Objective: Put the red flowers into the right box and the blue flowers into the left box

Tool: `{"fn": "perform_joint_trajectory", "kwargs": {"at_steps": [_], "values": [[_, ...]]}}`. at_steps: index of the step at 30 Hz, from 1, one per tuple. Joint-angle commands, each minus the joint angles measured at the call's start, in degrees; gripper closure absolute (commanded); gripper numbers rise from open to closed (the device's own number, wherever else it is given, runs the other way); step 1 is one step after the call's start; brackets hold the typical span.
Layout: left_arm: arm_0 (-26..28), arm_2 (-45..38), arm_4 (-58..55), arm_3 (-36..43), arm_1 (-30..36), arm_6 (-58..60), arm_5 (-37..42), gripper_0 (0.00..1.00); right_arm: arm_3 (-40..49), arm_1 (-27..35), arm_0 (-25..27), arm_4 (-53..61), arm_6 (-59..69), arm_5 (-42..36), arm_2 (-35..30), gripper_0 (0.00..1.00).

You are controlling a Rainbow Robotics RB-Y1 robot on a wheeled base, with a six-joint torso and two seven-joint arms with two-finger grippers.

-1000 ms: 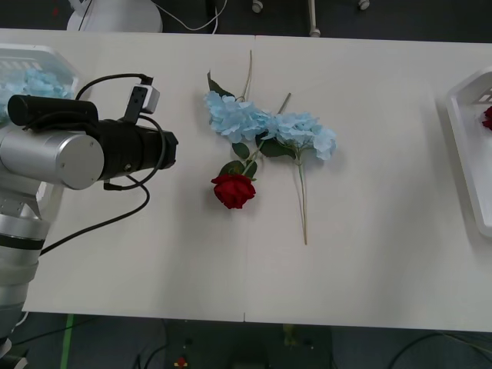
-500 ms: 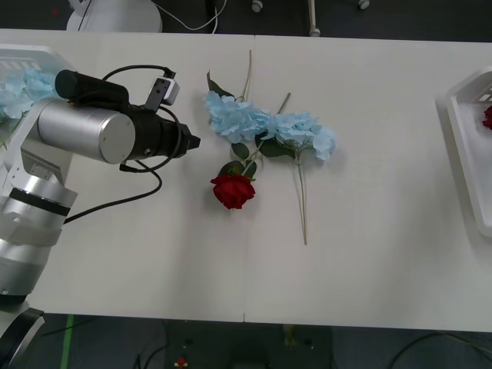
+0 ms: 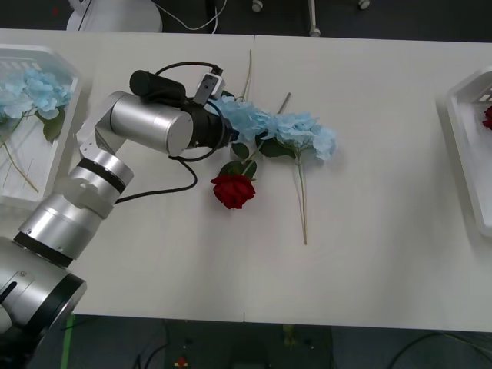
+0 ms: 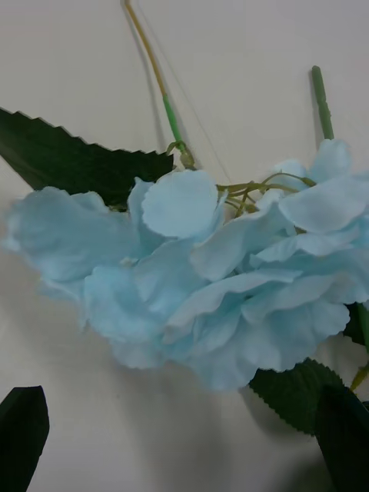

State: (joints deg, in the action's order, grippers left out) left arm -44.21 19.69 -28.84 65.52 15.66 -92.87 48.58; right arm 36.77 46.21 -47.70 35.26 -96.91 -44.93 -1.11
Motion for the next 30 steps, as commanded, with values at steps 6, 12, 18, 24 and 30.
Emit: {"fn": "perform_joint_trajectory", "kwargs": {"at_steps": [6,12,18,24,30], "values": [[-8.5,1.2,1.7,-12.2,-5.6,-4.2,-10.8,0.0,7.4,3.0,-2.6,29.8,-0.7,-10.3,0.8,0.0],[-8.8,3.3,1.9,-15.9,-6.1,-4.3,-17.4,1.0,16.0,2.5,-1.2,37.4,-0.4,-16.3,7.5,0.0],[-8.6,3.3,1.5,-16.0,-6.0,-4.2,-17.2,1.0,27.1,1.9,1.6,38.3,1.8,-22.7,10.8,0.0],[-5.9,3.3,0.7,-13.6,-4.4,-3.3,-17.2,1.0,42.9,0.7,6.9,33.2,9.7,-26.3,14.2,0.0],[0.9,1.5,0.3,-4.5,0.2,-2.4,-16.7,1.0,54.5,-1.0,11.2,25.8,21.4,-26.3,20.5,0.0]]}}
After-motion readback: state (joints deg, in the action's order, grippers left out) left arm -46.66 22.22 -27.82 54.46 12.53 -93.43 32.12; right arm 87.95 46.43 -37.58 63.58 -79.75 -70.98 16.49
